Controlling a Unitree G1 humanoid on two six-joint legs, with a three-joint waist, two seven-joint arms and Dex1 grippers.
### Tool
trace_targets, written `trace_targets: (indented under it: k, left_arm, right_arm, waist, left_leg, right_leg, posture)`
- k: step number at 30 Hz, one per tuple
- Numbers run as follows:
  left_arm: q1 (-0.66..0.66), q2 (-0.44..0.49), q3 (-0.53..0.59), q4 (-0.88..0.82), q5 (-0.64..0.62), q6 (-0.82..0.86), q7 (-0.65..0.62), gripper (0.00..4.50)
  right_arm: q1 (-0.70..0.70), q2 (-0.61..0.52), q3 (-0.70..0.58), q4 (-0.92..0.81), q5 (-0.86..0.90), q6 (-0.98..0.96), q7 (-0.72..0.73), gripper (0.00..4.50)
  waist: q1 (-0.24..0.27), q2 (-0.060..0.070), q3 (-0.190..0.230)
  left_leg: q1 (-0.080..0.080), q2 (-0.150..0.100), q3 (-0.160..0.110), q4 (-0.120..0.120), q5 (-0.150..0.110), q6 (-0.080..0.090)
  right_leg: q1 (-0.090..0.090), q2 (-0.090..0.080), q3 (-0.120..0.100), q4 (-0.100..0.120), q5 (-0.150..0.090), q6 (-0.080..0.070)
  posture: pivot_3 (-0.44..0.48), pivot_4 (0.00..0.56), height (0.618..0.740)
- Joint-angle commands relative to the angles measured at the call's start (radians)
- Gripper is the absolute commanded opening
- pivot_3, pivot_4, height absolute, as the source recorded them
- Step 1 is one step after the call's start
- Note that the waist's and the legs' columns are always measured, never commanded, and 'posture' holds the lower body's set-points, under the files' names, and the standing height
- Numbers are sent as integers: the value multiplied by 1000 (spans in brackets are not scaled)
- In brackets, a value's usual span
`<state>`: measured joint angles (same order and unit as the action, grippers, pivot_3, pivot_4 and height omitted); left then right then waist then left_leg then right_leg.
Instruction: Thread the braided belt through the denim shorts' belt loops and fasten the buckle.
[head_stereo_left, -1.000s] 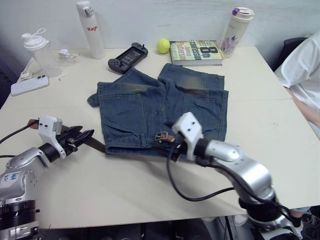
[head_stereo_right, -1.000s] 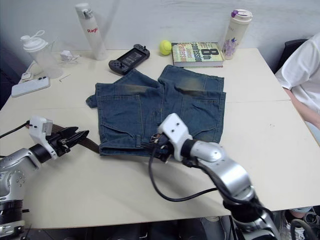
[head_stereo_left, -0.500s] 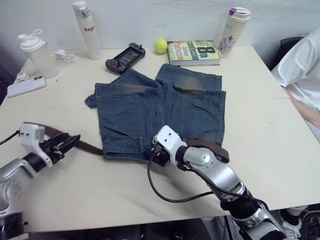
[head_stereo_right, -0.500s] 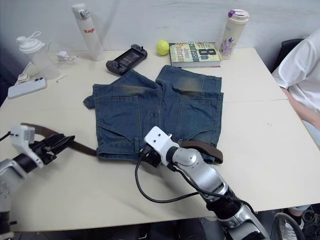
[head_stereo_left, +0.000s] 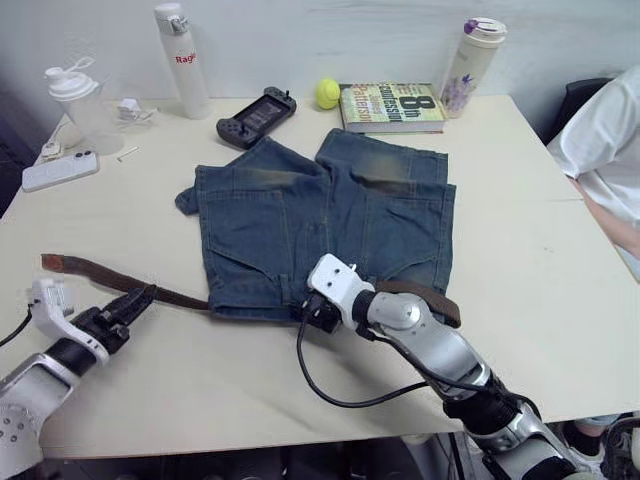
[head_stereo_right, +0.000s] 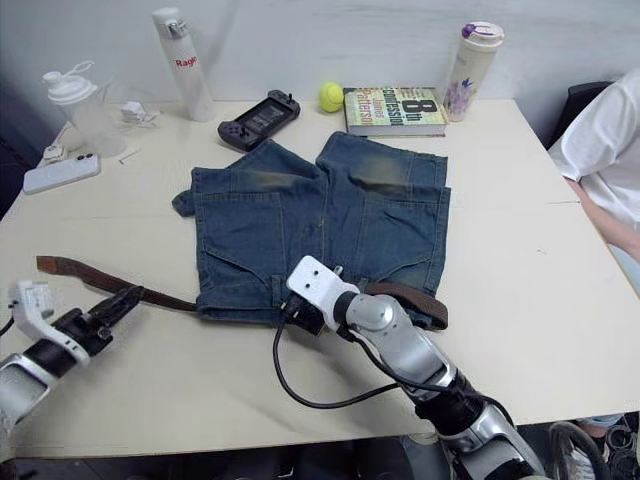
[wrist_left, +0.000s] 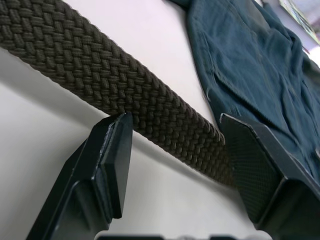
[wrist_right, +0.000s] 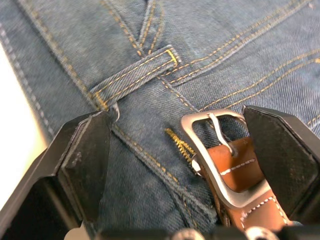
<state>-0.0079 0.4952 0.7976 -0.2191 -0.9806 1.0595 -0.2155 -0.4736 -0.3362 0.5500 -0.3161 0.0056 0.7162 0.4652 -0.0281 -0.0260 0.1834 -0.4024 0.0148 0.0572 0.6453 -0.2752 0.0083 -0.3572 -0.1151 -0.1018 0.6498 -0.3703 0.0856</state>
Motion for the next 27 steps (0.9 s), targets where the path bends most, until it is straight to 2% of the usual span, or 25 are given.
trace_targets:
  k: [1,3,6,11,19,22,27]
  left_arm:
    - [-73,-20,66,38,-105,80,172,3111]
    - [-88,-15,69,43,-128,109,223,3111]
    - [-111,2,45,56,-79,193,371,3111]
    - [-186,29,39,73,-29,290,527,3111]
    - [-240,-22,45,103,54,371,642,3111]
    - [-249,-39,59,104,69,386,653,2326]
    - [-267,-64,91,105,93,407,649,34]
  right_arm:
    - [15,-28,35,-22,-42,2,27,4465]
    - [19,-23,33,-24,-46,3,28,4465]
    - [21,-14,25,-38,-47,11,31,4465]
    - [14,4,7,-57,-45,19,33,4465]
    - [15,13,1,-69,-51,12,37,4465]
    - [15,15,-3,-73,-55,12,33,4500]
    - [12,18,-9,-71,-57,10,31,4500]
  waist:
    - [1,-1,-1]
    - [0,-2,-1]
    - [1,-2,-1]
    - [0,-1,0]
    - [0,1,-1]
    - [0,2,-1]
    - [1,2,-1]
  left_leg:
    - [0,0,0,1,0,0]
    - [0,0,-1,1,0,0]
    - [0,0,0,1,0,0]
    - [2,0,0,1,1,-1]
    - [12,1,5,-8,2,-6]
    - [16,1,8,-14,3,-9]
    - [16,1,9,-15,4,-10]
  right_leg:
    - [0,0,0,1,0,0]
    - [0,0,0,2,0,0]
    - [0,0,0,2,0,0]
    - [0,1,0,2,0,0]
    - [1,1,2,4,-1,-2]
    - [2,1,4,3,-2,-3]
    - [0,2,5,4,-3,-5]
  posture:
    - [0,150,740]
    - [0,150,740]
    - [0,150,740]
    - [0,150,740]
    - [0,150,740]
    - [0,150,740]
    - [0,150,740]
